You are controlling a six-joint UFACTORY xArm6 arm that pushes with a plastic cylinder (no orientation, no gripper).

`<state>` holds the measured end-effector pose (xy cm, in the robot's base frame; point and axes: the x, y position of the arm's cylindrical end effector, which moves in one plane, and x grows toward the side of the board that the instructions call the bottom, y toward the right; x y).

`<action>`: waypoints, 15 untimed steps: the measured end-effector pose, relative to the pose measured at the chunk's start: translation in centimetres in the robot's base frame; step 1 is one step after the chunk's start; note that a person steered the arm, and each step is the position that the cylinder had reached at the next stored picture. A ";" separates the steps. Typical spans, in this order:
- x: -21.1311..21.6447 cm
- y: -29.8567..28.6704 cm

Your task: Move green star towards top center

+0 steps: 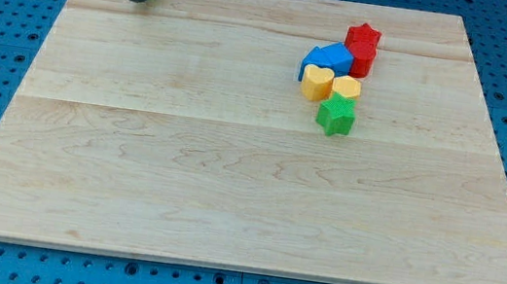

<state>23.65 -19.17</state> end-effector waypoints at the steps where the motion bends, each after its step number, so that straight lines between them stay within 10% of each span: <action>1: 4.3 1.7; 4: 26.8 23.8; 5: 28.3 34.2; 12: 14.7 13.5; 15: 13.5 15.5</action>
<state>37.17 -3.68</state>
